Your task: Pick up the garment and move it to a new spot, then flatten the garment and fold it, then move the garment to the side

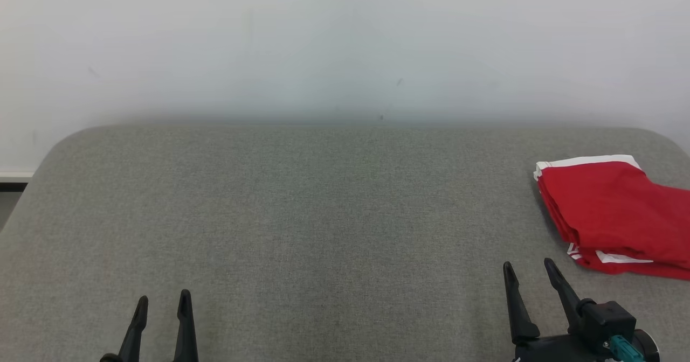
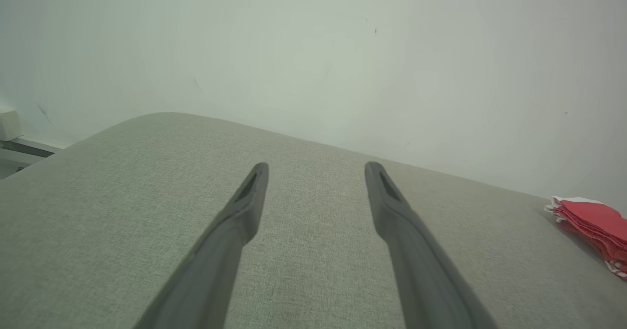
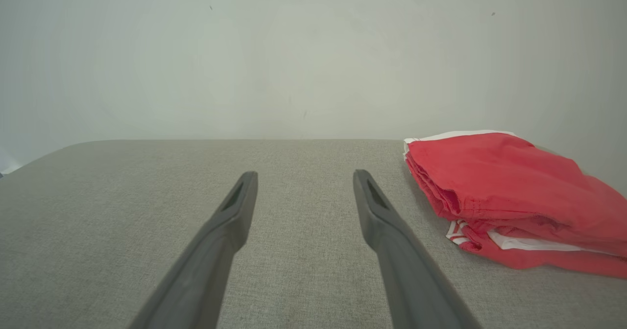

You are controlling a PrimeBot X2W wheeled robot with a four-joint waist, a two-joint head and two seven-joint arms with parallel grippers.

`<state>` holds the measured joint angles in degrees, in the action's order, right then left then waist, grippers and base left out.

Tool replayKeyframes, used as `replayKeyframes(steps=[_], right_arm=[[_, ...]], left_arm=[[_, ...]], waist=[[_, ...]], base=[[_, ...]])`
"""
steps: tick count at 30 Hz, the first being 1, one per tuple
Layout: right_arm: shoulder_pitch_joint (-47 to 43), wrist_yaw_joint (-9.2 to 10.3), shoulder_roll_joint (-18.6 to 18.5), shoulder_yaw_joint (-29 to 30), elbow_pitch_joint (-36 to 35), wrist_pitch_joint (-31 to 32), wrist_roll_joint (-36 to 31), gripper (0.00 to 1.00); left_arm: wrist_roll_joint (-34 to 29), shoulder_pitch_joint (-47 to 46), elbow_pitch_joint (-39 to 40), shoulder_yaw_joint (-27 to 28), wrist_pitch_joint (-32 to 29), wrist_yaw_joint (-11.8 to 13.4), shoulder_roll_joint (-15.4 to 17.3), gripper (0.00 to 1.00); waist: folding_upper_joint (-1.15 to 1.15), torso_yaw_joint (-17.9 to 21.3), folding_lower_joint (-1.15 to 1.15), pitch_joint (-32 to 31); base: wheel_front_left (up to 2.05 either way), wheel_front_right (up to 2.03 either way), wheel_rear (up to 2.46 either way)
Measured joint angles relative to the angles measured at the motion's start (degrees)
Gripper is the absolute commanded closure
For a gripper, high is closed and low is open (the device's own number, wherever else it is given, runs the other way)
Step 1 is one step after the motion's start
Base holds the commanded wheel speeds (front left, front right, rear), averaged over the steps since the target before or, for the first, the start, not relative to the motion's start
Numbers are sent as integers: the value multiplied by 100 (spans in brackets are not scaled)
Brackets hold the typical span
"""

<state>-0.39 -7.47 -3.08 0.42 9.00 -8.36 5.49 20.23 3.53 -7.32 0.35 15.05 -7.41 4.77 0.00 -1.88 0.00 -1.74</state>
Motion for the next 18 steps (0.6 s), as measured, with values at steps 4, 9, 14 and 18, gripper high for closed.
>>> replayKeyframes(steps=[4,9,14,18], right_arm=[[1,0,4,-19,79,12,-23,0],[4,0,9,-34,109,26,-24,0],[9,0,10,-74,112,27,2,0],[14,0,11,-94,110,35,4,0]], left_arm=[[-4,1,3,-36,0,-1,31,0],[2,5,2,-73,0,-1,36,0],[22,7,-38,-123,0,-10,36,0],[63,7,-74,-125,0,-10,38,0]], waist=[[0,63,0,-3],[0,103,0,10],[0,105,0,27],[0,101,-1,44]], base=[[0,0,0],[0,0,0],[0,0,0],[0,0,0]])
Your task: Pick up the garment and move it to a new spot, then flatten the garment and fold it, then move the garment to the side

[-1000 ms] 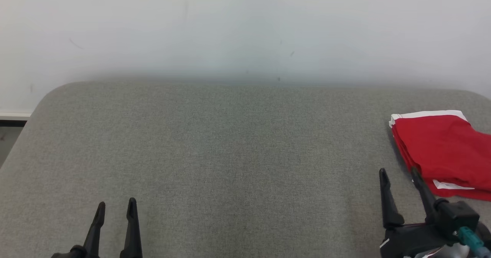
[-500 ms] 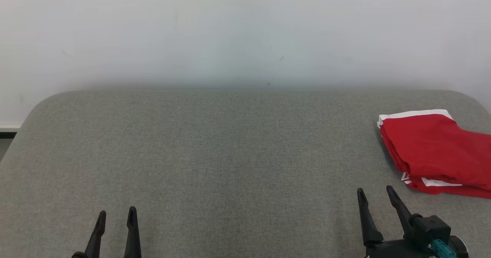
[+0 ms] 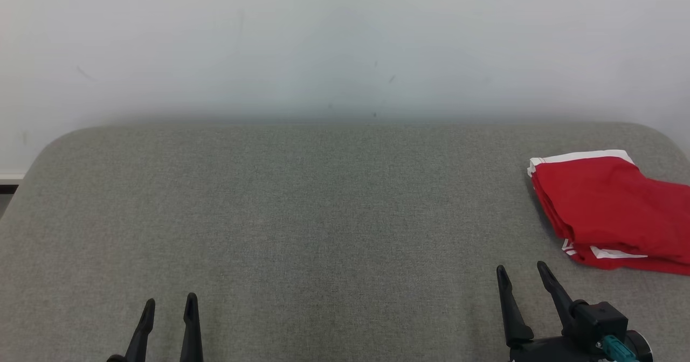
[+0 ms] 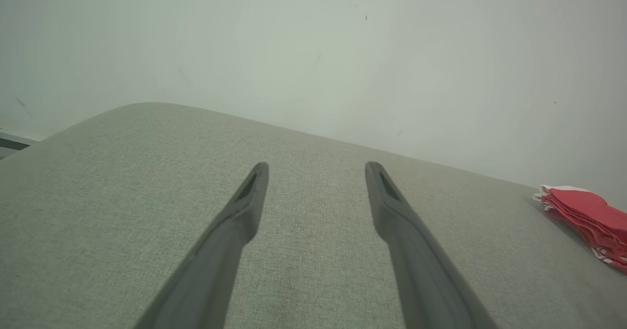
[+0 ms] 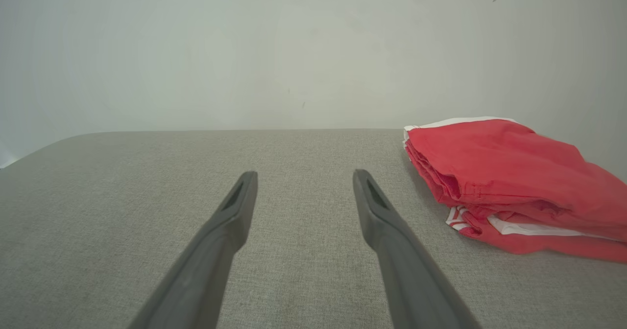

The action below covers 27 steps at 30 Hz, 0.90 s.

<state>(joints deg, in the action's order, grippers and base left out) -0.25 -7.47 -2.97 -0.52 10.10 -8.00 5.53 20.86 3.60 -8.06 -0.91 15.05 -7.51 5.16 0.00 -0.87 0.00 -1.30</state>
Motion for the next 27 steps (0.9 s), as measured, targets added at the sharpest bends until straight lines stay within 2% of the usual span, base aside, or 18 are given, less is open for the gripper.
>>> replayKeyframes(steps=[14,15,21,27], right_arm=[[9,0,1,-54,-11,43,-1,0],[9,0,1,-54,-11,43,-1,100],[-125,0,5,-49,266,69,57,100],[-110,0,7,40,293,203,725,100]], left_arm=[[67,-2,-12,-48,0,0,11,0],[68,-2,-12,-53,0,0,11,100],[89,22,-272,-82,-30,-3,-25,100],[678,4,-320,-76,-169,-3,-42,100]], waist=[[0,-23,0,56],[0,-21,0,60],[0,-19,0,65],[0,-14,0,69]], base=[[0,0,0],[0,0,0],[0,0,0],[0,0,0]])
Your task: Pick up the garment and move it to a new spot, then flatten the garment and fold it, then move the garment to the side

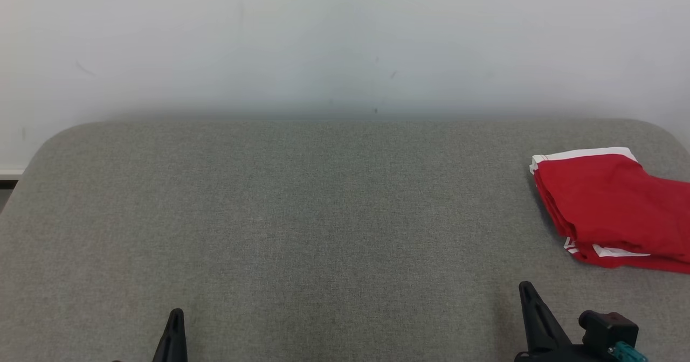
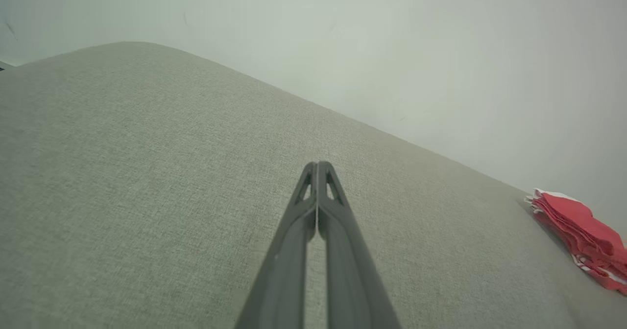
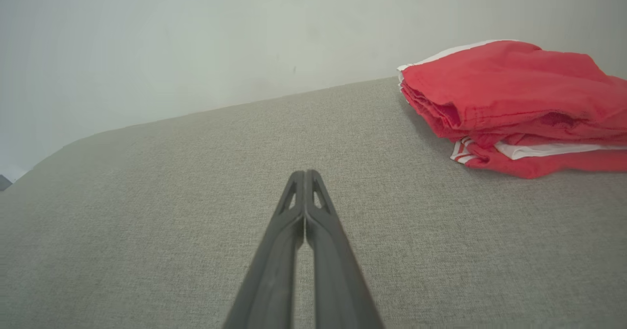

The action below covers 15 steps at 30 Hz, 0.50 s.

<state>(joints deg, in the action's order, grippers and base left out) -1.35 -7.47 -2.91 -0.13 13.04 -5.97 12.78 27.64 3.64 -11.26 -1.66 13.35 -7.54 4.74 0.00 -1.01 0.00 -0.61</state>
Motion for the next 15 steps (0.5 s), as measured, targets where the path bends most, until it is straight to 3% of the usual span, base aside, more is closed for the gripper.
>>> replayKeyframes(steps=[15], right_arm=[[39,0,1,232,-26,302,1591,100]], left_arm=[[1284,-164,-80,35,-327,0,-29,100]], waist=[[0,13,0,11]], base=[[0,0,0]])
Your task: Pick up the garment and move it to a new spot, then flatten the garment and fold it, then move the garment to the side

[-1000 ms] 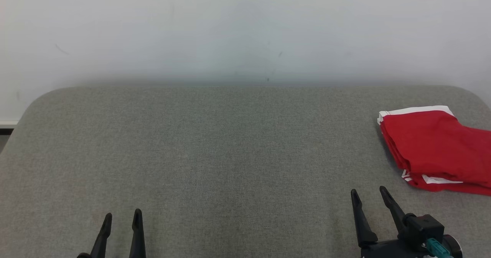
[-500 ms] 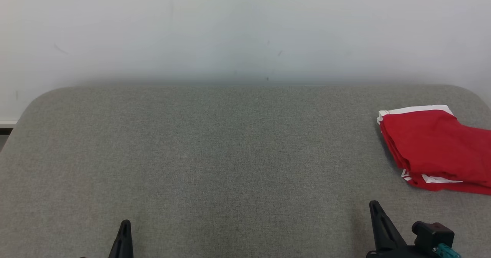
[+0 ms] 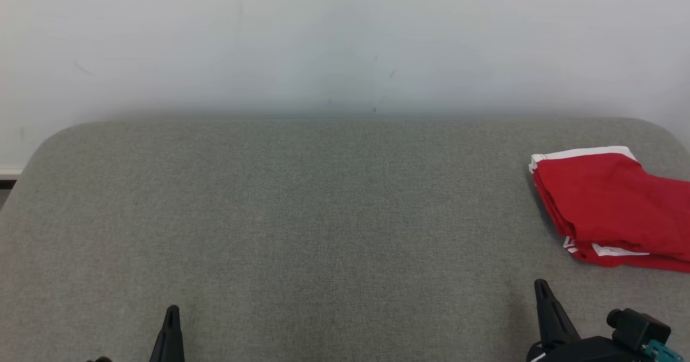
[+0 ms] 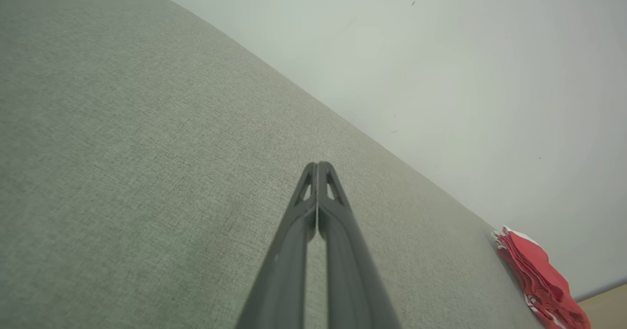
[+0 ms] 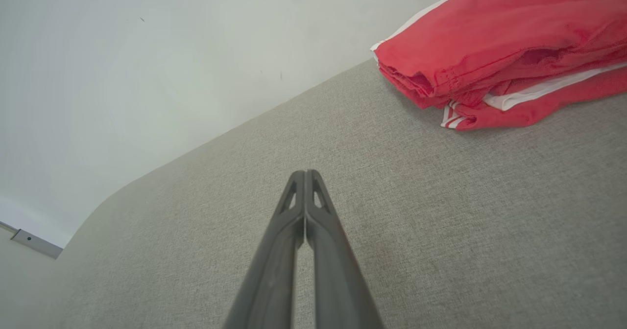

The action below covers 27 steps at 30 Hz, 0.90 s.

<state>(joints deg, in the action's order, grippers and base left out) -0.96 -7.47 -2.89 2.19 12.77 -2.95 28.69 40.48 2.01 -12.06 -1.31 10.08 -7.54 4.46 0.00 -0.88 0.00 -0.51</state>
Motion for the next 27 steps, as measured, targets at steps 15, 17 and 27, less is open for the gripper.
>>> replayKeyframes(steps=[15,17,27], right_arm=[[107,1,1,207,-21,285,1417,100],[114,1,1,231,-21,303,1566,100],[213,1,1,333,-34,454,2316,100]], left_arm=[[1204,-191,-53,49,-299,0,-31,100],[1318,-229,-54,56,-325,0,-33,100],[1951,-337,-93,101,-500,0,-44,100]], waist=[[0,14,0,12],[0,15,0,13],[0,24,0,20]], base=[[0,0,0],[0,0,0],[0,0,0]])
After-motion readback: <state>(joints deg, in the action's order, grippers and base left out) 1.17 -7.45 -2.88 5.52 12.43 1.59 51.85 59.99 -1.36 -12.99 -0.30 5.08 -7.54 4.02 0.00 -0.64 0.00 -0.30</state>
